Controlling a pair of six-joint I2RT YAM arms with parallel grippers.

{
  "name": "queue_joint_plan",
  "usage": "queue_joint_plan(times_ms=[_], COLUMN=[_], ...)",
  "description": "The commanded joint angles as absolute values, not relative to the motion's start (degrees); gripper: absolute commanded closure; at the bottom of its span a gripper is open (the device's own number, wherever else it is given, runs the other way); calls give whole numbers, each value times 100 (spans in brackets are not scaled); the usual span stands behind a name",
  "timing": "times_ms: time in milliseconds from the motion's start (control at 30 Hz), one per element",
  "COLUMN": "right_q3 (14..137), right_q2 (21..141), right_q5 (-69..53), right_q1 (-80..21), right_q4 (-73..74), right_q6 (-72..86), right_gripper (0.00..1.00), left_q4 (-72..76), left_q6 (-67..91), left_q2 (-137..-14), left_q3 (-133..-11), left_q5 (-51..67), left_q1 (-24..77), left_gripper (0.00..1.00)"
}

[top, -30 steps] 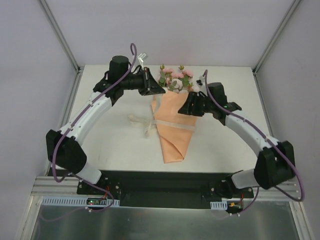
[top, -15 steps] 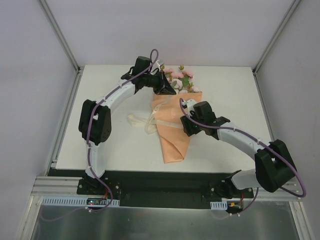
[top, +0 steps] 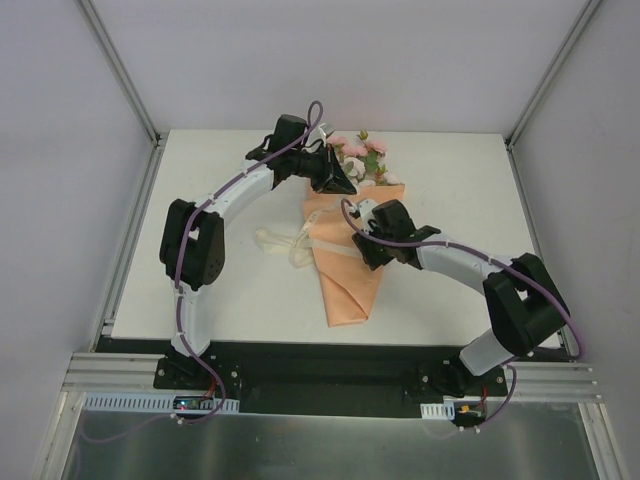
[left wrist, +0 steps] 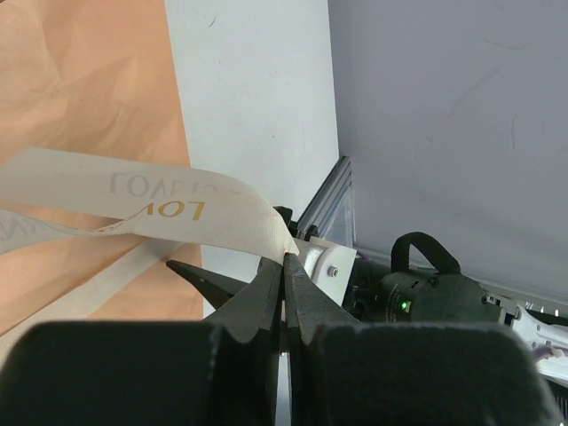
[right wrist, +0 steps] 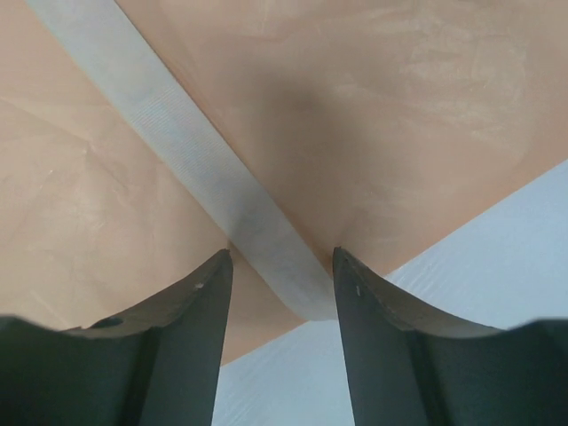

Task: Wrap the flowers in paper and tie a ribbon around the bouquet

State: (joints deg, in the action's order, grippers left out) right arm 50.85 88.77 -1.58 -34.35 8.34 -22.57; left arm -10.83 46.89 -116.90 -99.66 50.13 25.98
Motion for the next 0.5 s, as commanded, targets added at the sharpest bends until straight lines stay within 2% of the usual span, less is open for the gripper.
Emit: queue_joint_plan(times_ms=[0,133,167,333,367,467], right_q3=[5432,5283,5204,5045,5028,4861], right_q2=[8930,8693,8614,8324,8288,8095], right_q5=[261,676,694,686,668,589], right_q1=[-3507,-3638,-3647,-3656,-3656,-3656], right_q4=[844,739,712,501,484,326], right_q6=[-2294,-2233,-2198,-2083,-2066,-2030], right_gripper=[51,67,74,91,98,99], left_q4=[-1063,-1072,-1072,-1195,-1300,-1485], left_q6=[4482,4430,4430,4263,4210,4035], left_q2=[-11584,-11707,-11742,-12023,-12067,-12208], left_q3=[-10046,-10090,-10125,-10396,-10458,-10591], left_q5=[5282,5344,5352,5099,5037,4747], left_q1=[2707,2803,2839,3058,3154,3252], left_gripper=[100,100,100,100,100,100])
